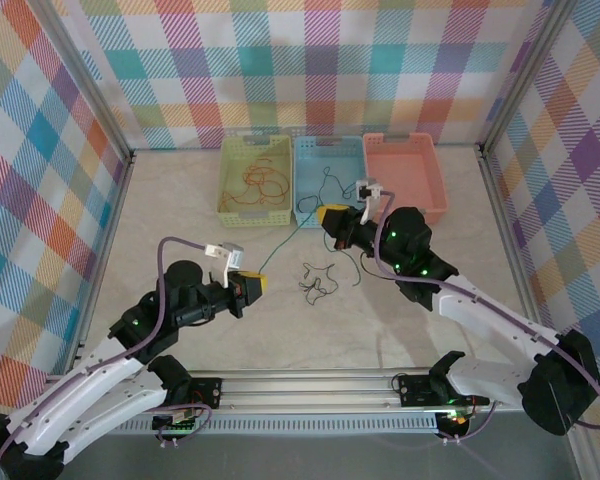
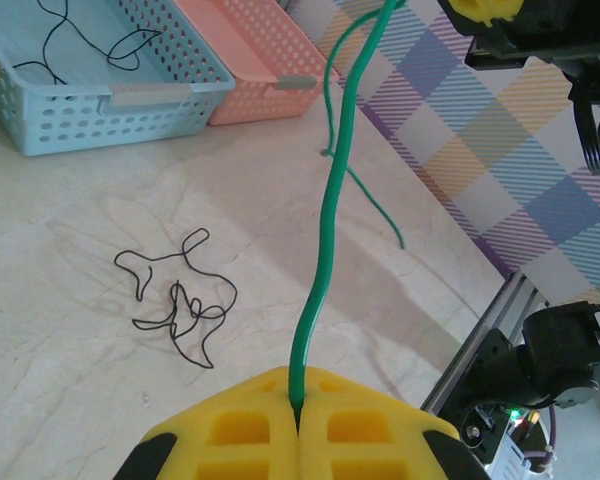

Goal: Untangle the cables

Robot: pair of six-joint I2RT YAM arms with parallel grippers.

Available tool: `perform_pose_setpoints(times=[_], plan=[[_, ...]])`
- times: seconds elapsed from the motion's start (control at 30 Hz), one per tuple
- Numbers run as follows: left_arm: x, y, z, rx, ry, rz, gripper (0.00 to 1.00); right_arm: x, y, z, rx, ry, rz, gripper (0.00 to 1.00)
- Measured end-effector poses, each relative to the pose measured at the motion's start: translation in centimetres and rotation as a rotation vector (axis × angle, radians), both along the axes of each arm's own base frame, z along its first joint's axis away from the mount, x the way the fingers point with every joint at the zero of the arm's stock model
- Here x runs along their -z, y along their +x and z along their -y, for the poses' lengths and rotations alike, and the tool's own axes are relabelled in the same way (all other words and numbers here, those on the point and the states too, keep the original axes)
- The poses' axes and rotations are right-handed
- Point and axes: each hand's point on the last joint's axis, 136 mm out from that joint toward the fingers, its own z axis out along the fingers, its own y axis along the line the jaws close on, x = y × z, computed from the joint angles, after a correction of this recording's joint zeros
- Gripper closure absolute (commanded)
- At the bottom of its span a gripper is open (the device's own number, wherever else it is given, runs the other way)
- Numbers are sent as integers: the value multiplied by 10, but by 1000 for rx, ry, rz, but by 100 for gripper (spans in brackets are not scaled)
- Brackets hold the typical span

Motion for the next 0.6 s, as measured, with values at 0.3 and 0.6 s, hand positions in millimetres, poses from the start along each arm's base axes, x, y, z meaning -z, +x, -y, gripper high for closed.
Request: perform_pose_setpoints(times=[0.3, 0.6], plan=[[10, 14, 20, 19, -21, -29, 100, -12, 14, -8, 7, 245, -223, 100], [14, 20, 27, 19, -32, -40, 95, -19, 17, -8, 11, 295, -260, 100]])
